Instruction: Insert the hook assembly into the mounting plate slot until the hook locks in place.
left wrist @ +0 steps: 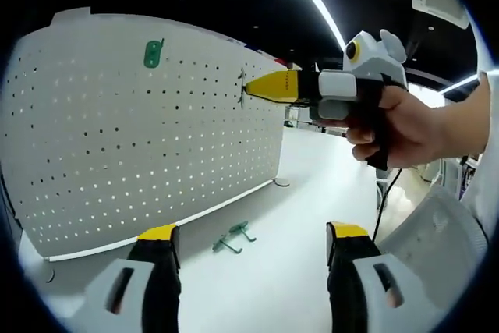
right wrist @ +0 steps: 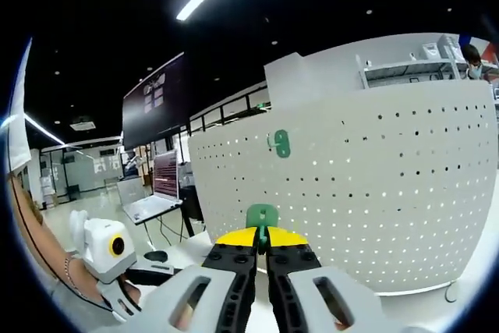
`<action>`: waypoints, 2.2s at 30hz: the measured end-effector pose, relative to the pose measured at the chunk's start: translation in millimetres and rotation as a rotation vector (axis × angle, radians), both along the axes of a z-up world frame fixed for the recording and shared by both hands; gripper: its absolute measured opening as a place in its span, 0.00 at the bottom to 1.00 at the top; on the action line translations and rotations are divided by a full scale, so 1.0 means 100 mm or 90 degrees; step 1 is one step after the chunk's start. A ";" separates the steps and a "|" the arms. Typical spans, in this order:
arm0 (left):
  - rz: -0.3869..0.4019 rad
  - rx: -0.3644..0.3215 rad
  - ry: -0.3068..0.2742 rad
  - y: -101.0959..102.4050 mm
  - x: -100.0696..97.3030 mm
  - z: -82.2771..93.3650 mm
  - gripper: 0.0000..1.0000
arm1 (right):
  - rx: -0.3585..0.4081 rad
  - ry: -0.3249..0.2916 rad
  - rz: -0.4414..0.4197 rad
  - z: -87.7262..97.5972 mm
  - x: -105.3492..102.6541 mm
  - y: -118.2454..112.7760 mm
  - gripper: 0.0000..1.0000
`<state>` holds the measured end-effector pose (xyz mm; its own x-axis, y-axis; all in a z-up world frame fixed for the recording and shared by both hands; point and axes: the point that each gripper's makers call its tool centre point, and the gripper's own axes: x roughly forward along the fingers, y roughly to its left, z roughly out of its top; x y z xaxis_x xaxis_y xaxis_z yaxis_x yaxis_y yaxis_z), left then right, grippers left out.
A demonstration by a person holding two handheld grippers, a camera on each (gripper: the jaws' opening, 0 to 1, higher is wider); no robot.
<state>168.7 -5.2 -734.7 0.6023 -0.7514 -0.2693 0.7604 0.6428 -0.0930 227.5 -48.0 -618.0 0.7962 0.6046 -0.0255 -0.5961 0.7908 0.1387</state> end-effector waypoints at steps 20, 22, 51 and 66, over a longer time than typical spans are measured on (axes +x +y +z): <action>0.005 0.016 0.012 0.15 -0.04 -0.15 0.77 | -0.032 -0.024 -0.055 0.24 0.33 -0.09 0.01; 0.005 0.018 0.014 0.16 -0.05 -0.18 0.77 | -0.035 -0.025 -0.058 0.25 0.35 -0.09 0.01; 0.021 0.009 0.019 0.29 -0.06 -0.27 0.76 | -0.073 -0.067 -0.124 0.59 0.79 -0.10 0.01; 0.024 0.011 0.020 0.30 -0.06 -0.29 0.75 | -0.073 -0.073 -0.151 0.65 1.00 -0.11 0.01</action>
<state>162.5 25.2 -764.0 0.6205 -0.7237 -0.3019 0.7328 0.6723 -0.1054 327.8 -58.9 -552.6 0.9169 0.3988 0.0154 -0.3986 0.9170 -0.0164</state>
